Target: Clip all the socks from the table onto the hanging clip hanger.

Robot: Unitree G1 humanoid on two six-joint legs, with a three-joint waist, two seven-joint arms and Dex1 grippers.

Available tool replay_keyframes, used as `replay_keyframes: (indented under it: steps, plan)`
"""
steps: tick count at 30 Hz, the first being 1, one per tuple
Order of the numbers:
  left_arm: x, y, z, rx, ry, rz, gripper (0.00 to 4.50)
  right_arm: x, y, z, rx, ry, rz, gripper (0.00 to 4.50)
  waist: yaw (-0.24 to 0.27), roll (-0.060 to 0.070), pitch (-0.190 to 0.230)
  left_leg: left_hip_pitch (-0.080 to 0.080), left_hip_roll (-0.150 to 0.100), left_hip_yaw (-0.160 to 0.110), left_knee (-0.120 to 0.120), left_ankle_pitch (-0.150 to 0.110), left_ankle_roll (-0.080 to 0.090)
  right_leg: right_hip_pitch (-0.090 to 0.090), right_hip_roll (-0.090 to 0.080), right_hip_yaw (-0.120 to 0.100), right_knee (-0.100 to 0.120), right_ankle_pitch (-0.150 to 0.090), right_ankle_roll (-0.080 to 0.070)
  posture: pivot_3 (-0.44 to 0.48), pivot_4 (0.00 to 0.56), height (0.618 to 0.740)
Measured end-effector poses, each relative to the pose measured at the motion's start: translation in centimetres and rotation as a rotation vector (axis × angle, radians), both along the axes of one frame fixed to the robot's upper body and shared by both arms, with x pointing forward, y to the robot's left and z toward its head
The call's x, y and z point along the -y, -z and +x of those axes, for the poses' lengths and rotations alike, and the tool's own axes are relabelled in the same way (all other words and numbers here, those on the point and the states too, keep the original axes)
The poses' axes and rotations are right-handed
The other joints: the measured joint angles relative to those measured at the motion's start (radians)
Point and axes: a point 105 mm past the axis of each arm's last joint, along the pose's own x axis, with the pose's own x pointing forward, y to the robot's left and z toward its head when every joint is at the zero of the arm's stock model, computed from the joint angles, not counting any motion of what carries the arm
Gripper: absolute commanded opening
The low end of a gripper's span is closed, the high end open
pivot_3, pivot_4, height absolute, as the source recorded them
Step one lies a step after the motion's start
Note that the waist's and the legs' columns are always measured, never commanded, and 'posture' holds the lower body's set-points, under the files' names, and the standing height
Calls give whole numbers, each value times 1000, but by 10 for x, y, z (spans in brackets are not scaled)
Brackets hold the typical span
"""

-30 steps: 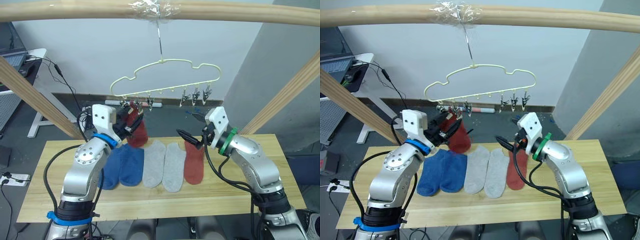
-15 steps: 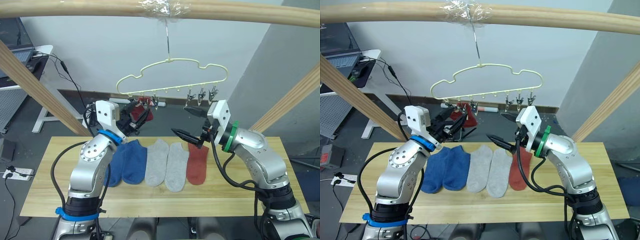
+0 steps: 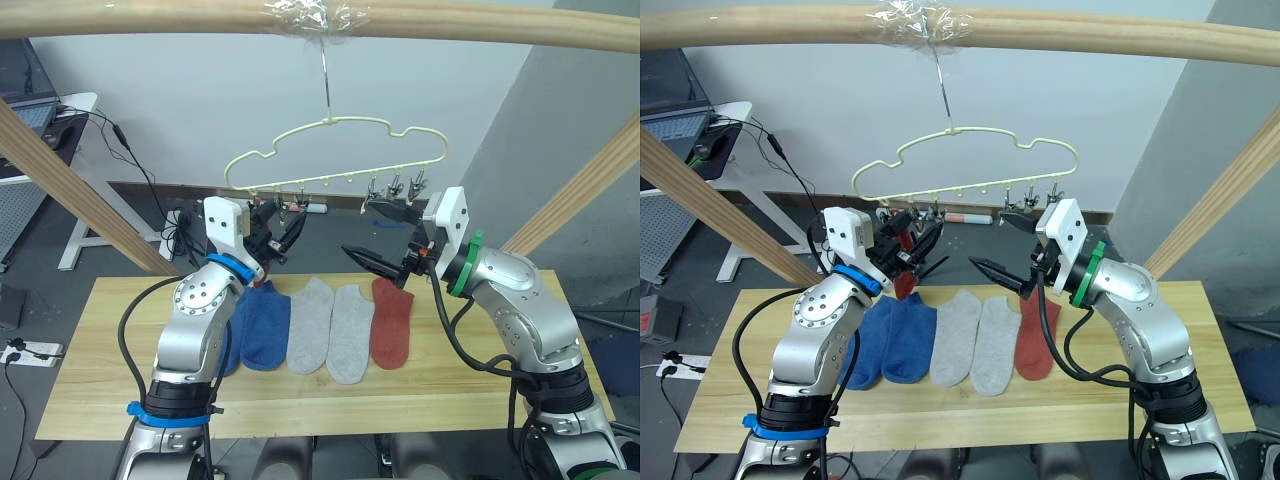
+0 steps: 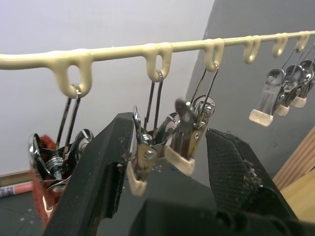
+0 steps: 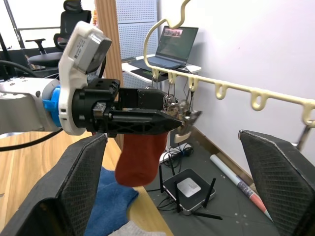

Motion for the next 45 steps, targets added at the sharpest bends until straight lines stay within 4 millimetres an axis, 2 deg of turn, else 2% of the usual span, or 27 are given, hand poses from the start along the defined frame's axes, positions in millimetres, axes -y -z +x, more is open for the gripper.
replay_keyframes:
  steps: [15, 23, 43, 45]
  plan:
    - [-8, 6, -8, -11, -44, -3, 2598, 1, -1, 1, -7, 4, -3, 4500, 1, 0, 0, 0, 0, 0, 0, 0, 0, 0, 0, 0, 0, 0, 0, 101, 244, 740]
    - [-6, -1, 1, 7, -59, -24, 2598, 3, 0, 1, -8, 9, -8, 4500, 0, 0, 0, 0, 0, 0, 0, 0, 0, 0, 0, 0, 0, 0, 0, 86, 245, 740]
    - [-12, 7, 0, -17, -91, -38, 2598, 8, -2, 3, -16, 23, 1, 4500, 0, 0, 0, 0, 0, 0, 0, 0, 0, 0, 0, 0, 0, 0, 0, 95, 252, 740]
    - [-12, 7, 0, -17, -92, -38, 2234, 8, -2, 3, -17, 22, 2, 4500, 0, 0, 0, 0, 0, 0, 0, 0, 0, 0, 0, 0, 0, 0, 0, 95, 252, 740]
